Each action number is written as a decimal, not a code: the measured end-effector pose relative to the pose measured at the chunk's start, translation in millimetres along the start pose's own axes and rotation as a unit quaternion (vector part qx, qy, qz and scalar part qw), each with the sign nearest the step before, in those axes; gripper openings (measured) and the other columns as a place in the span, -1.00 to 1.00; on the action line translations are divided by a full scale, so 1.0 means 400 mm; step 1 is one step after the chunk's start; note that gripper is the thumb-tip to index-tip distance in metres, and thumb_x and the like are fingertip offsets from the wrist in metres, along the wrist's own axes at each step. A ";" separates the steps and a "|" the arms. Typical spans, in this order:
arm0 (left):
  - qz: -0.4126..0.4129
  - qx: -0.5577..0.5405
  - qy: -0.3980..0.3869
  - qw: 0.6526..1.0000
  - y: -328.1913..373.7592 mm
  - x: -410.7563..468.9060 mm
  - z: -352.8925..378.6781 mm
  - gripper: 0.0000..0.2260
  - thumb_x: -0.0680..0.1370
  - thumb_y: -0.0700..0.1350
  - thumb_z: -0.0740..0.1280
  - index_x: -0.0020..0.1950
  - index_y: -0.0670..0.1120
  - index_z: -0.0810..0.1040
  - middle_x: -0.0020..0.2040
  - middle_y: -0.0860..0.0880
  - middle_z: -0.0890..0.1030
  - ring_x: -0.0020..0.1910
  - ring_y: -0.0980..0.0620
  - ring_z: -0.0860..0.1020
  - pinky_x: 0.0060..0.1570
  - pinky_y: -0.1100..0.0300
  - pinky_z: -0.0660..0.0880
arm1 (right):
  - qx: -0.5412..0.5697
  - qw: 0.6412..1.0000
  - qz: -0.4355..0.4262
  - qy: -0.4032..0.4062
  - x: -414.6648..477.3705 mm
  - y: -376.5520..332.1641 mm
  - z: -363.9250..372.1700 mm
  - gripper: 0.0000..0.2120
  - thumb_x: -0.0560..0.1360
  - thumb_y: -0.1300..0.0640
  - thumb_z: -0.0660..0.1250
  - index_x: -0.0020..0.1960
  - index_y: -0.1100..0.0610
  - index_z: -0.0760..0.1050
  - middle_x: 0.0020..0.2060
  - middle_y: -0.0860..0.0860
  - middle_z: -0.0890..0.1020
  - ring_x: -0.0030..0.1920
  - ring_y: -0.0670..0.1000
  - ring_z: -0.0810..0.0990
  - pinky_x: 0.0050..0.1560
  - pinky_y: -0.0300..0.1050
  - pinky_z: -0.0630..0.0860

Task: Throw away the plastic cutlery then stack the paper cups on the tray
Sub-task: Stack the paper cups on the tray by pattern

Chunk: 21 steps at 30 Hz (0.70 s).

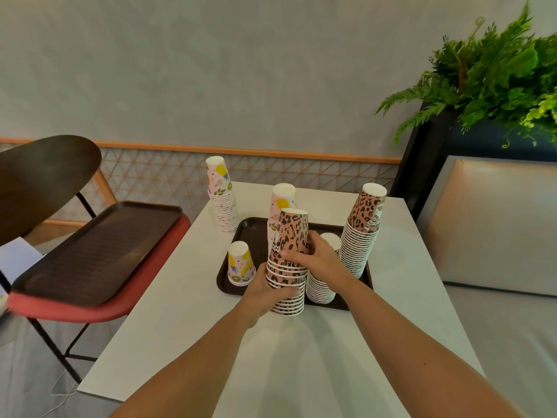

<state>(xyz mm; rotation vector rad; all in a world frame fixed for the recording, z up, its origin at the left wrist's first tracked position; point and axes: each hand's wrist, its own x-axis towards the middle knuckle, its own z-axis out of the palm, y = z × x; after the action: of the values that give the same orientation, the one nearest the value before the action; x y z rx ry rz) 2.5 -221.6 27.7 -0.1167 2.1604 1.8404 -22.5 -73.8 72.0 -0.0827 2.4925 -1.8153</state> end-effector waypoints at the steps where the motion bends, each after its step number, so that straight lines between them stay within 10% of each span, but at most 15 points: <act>1: 0.000 0.002 0.000 1.000 0.002 -0.001 -0.001 -0.29 0.30 -0.18 0.56 0.36 -0.02 0.31 0.19 0.02 0.55 0.16 0.05 0.51 0.19 0.08 0.46 | 0.006 1.000 -0.002 0.005 0.002 -0.005 -0.001 -0.39 0.33 -0.02 0.52 0.28 0.08 0.36 0.12 -0.05 0.58 0.12 -0.06 0.57 0.06 -0.19 0.52; 11: -0.012 0.024 -0.007 1.000 -0.003 -0.009 0.004 -0.33 0.31 -0.17 0.55 0.32 -0.02 0.31 0.05 0.13 0.50 0.04 0.13 0.48 0.08 0.19 0.38 | 0.039 0.990 -0.050 0.123 0.027 -0.084 -0.059 -0.42 0.33 0.00 0.52 0.26 0.10 0.39 0.12 -0.03 0.60 0.10 -0.05 0.58 0.10 -0.11 0.53; 21: -0.024 0.010 -0.005 1.000 -0.006 -0.003 0.004 -0.35 0.32 -0.18 0.54 0.33 -0.01 0.32 0.09 0.08 0.52 0.07 0.10 0.48 0.10 0.18 0.39 | 0.030 0.963 -0.085 0.253 0.041 -0.065 -0.132 -0.41 0.35 0.06 0.51 0.28 0.15 0.35 0.06 -0.05 0.55 0.04 -0.10 0.52 -0.12 -0.43 0.39</act>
<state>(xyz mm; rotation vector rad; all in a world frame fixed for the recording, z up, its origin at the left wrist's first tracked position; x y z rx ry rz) 4.4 -220.8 25.7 -0.1540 2.1502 1.7896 -42.8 -32.9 112.7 0.2022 2.8271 -2.2162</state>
